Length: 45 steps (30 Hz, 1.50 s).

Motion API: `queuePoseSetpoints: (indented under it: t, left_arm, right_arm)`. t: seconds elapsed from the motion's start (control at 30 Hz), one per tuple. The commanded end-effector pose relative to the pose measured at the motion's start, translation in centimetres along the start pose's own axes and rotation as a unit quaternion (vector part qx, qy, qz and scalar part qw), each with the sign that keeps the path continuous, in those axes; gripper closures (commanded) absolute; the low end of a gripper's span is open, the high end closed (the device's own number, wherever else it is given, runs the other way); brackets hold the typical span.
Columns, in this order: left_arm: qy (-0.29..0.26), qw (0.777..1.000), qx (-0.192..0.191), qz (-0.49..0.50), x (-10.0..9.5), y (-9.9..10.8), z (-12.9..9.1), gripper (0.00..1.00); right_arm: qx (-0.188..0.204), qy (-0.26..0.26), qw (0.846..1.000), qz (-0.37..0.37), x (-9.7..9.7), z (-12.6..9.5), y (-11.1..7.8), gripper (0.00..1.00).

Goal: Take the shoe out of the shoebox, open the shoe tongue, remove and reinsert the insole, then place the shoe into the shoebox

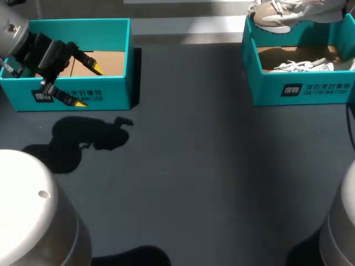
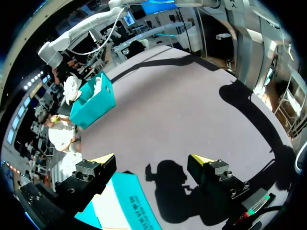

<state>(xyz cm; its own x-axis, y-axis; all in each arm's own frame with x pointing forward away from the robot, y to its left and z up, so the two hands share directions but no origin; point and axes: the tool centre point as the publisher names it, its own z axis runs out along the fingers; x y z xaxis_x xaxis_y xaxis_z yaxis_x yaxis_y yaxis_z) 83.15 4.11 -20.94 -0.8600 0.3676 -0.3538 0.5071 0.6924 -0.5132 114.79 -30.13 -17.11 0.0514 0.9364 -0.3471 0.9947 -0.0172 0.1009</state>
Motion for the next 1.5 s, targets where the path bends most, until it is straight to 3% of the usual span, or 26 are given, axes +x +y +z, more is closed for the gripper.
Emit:
queuePoseSetpoints:
  t: [0.03,0.47,0.97,1.5]
  left_arm:
    - [0.000,1.000,-0.002,0.000,0.1,-0.1,0.0,0.00]
    - [0.000,1.000,-0.002,0.000,0.1,-0.1,0.0,0.00]
    - [0.000,1.000,-0.002,0.000,0.1,-0.1,0.0,0.00]
    - [0.000,1.000,-0.002,0.000,0.1,-0.1,0.0,0.00]
  right_arm:
    - [-0.003,-0.004,1.000,0.017,-0.2,1.1,-0.9,1.00]
    - [0.004,-0.004,0.998,0.060,-1.2,4.9,-1.6,1.00]
    - [0.002,-0.015,0.997,0.071,-1.9,8.5,-0.5,1.00]
    - [-0.007,-0.020,0.998,0.058,-0.2,12.8,0.3,1.00]
